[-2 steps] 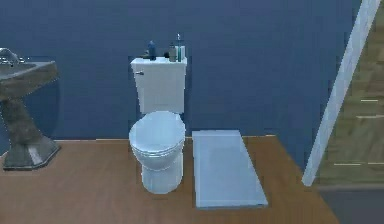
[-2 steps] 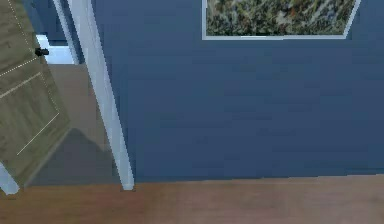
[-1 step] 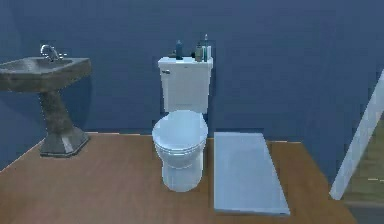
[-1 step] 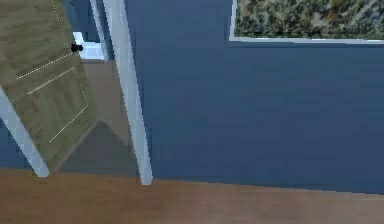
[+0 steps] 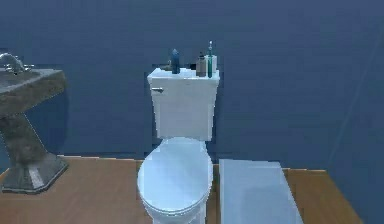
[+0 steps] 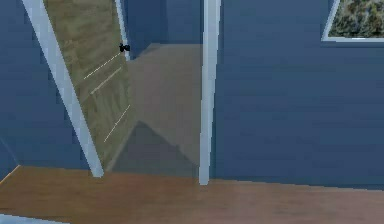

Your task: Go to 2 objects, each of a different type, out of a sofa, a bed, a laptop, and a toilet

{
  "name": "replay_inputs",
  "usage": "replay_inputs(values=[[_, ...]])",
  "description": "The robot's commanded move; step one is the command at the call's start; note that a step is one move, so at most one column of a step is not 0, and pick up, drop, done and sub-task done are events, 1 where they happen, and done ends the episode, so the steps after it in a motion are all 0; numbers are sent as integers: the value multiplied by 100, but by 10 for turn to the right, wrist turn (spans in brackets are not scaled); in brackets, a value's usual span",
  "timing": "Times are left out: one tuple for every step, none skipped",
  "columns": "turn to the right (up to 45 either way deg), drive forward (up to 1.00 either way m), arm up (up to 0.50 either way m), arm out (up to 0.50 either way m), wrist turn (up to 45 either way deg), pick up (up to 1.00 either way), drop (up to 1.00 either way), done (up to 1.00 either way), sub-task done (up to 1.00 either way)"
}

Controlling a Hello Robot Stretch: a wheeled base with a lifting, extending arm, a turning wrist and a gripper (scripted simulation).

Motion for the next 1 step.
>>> replay_inputs(values=[[0, 0, 0, 0, 0, 0, 0, 0, 100]])
